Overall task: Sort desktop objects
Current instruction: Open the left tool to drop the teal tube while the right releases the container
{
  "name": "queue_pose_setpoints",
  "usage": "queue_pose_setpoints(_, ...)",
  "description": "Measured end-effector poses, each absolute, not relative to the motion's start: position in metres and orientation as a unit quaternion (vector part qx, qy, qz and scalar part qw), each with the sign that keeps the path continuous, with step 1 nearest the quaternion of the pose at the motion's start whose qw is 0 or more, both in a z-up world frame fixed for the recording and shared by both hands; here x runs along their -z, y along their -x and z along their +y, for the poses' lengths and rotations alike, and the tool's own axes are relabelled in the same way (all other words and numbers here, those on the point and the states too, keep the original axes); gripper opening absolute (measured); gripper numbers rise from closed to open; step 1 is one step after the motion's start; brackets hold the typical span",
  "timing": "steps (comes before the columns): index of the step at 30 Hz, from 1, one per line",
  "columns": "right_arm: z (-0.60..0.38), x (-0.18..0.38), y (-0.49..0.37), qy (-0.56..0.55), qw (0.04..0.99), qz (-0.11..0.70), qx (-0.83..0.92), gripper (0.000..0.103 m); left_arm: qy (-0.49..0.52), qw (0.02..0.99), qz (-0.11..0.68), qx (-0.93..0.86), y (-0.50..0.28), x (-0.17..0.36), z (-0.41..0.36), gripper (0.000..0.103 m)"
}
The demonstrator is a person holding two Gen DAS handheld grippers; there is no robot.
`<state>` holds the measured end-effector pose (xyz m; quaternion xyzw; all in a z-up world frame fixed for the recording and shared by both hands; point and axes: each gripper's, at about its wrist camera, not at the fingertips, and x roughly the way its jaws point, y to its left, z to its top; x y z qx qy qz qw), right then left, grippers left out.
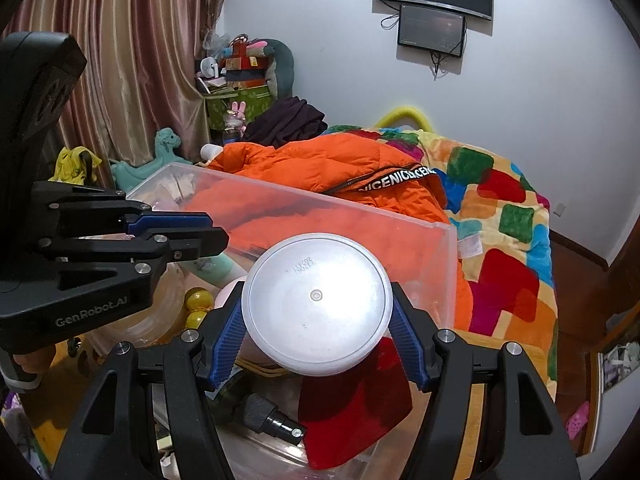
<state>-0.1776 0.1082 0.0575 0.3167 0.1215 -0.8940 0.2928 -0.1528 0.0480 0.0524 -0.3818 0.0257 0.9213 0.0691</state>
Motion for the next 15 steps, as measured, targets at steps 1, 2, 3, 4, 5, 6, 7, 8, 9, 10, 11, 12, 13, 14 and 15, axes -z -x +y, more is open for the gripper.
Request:
queue_pose_setpoints(1, 0.108, -0.057, 0.177, -0.317, 0.292, 0.122, 0.894, 0.063, 0.383, 0.067, 0.026, -0.921, 0.153, -0.052, 0.048, 0.016)
queue_pose_setpoints(2, 0.108, -0.057, 0.177, -0.318, 0.291, 0.122, 0.894, 0.063, 0.383, 0.064, 0.027, -0.921, 0.153, -0.052, 0.047, 0.020)
queue_pose_setpoints(3, 0.108, -0.057, 0.177, -0.319, 0.292, 0.124, 0.893, 0.063, 0.382, 0.062, 0.029, -0.922, 0.152, -0.052, 0.047, 0.026)
queue_pose_setpoints(4, 0.107, -0.056, 0.177, -0.321, 0.294, 0.126, 0.891, 0.063, 0.381, 0.062, 0.030, -0.922, 0.151, -0.053, 0.048, 0.030)
queue_pose_setpoints(5, 0.106, -0.056, 0.176, -0.322, 0.295, 0.130, 0.890, 0.063, 0.379, 0.062, 0.031, -0.923, 0.150, -0.053, 0.048, 0.037)
queue_pose_setpoints(6, 0.104, -0.055, 0.175, -0.319, 0.293, 0.137, 0.891, 0.063, 0.376, 0.060, 0.033, -0.924, 0.149, -0.054, 0.048, 0.041)
queue_pose_setpoints(7, 0.103, -0.054, 0.174, -0.319, 0.291, 0.140, 0.891, 0.064, 0.373, 0.059, 0.035, -0.925, 0.148, -0.055, 0.049, 0.042)
queue_pose_setpoints(8, 0.104, -0.054, 0.173, -0.318, 0.291, 0.140, 0.891, 0.063, 0.370, 0.058, 0.038, -0.926, 0.147, -0.056, 0.050, 0.042)
queue_pose_setpoints(9, 0.104, -0.055, 0.173, -0.317, 0.292, 0.137, 0.892, 0.063, 0.369, 0.057, 0.040, -0.927, 0.147, -0.057, 0.050, 0.044)
queue_pose_setpoints(10, 0.105, -0.056, 0.172, -0.316, 0.293, 0.134, 0.892, 0.063, 0.368, 0.056, 0.040, -0.927, 0.147, -0.057, 0.050, 0.046)
queue_pose_setpoints(11, 0.105, -0.057, 0.172, -0.316, 0.293, 0.132, 0.893, 0.063, 0.367, 0.056, 0.040, -0.928, 0.146, -0.058, 0.050, 0.050)
queue_pose_setpoints(12, 0.105, -0.058, 0.172, -0.313, 0.291, 0.132, 0.894, 0.063, 0.365, 0.054, 0.040, -0.928, 0.146, -0.059, 0.050, 0.053)
queue_pose_setpoints(13, 0.105, -0.059, 0.171, -0.311, 0.290, 0.134, 0.895, 0.063, 0.364, 0.053, 0.040, -0.929, 0.145, -0.060, 0.049, 0.054)
queue_pose_setpoints(14, 0.105, -0.060, 0.170, -0.309, 0.288, 0.135, 0.896, 0.063, 0.362, 0.051, 0.039, -0.930, 0.144, -0.061, 0.048, 0.055)
queue_pose_setpoints(15, 0.106, -0.062, 0.169, -0.305, 0.286, 0.137, 0.898, 0.063, 0.360, 0.049, 0.039, -0.931, 0.144, -0.063, 0.048, 0.055)
